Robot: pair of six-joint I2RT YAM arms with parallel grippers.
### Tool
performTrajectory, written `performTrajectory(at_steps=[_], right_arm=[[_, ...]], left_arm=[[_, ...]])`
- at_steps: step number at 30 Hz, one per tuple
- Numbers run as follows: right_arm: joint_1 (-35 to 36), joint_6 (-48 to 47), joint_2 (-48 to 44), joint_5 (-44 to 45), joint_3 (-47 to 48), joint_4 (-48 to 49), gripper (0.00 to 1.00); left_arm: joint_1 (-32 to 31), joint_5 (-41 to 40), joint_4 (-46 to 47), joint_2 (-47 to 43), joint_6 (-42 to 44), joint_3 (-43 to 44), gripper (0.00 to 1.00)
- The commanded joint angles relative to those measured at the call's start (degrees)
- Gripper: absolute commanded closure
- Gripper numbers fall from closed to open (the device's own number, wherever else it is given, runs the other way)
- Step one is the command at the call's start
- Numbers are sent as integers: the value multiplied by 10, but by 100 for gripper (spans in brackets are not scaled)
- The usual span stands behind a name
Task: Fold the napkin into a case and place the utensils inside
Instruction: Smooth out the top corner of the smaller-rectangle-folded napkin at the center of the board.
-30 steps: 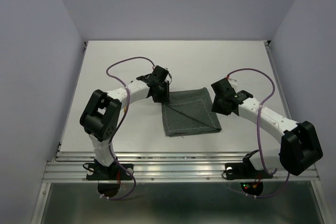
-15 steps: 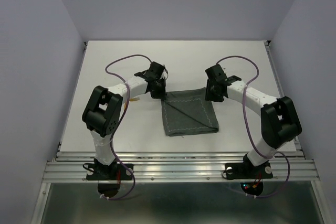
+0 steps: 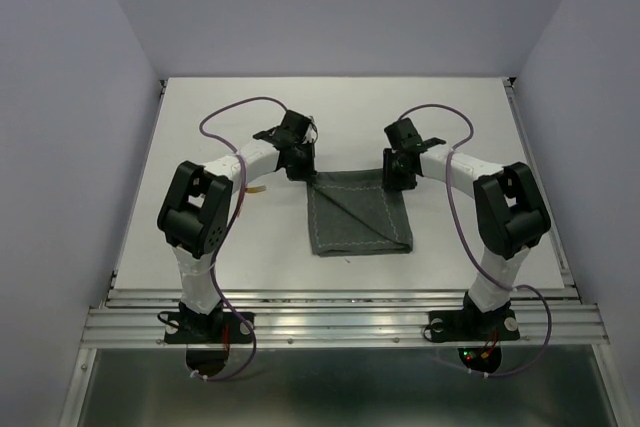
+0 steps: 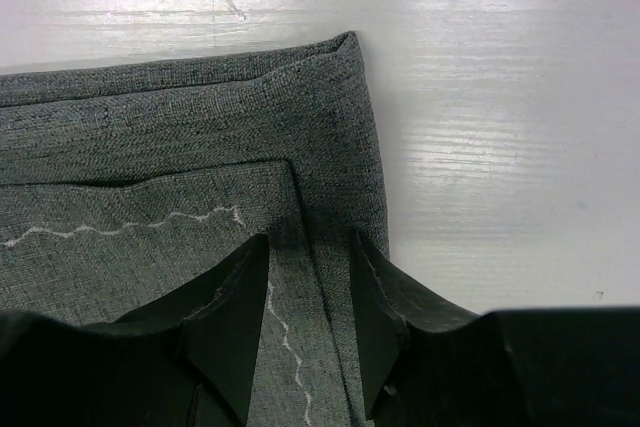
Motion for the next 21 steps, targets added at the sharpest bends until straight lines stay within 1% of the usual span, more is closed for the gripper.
performTrajectory(at_steps=[1,10,12,13,16,17,19,20,21], right_arm=[[-7,-18,10,-20,32,28,57],[-12,-22,27,-36,44,40,60],[-12,-22,29,-38,44,42,60],[-12,-22,29,-41,44,43,62],[-12,-22,27,-48,43,44,64],[-12,-21,25,-51,42,45,65],[-12,-21,18,-56,41,49,65],[-12,-21,17,-60,41,50,66],[-12,-22,16,-61,42,50,66]], left_arm=[[10,5,-14,-1,15,26,100],[15,3,-18,1,16,28,99],[15,3,-19,0,16,28,94],[16,2,-19,0,17,28,90],[16,1,-21,2,16,31,84],[16,0,-22,3,16,31,79],[16,0,-22,3,17,32,74],[16,-1,-23,4,17,33,68],[16,-2,-24,4,16,33,65]])
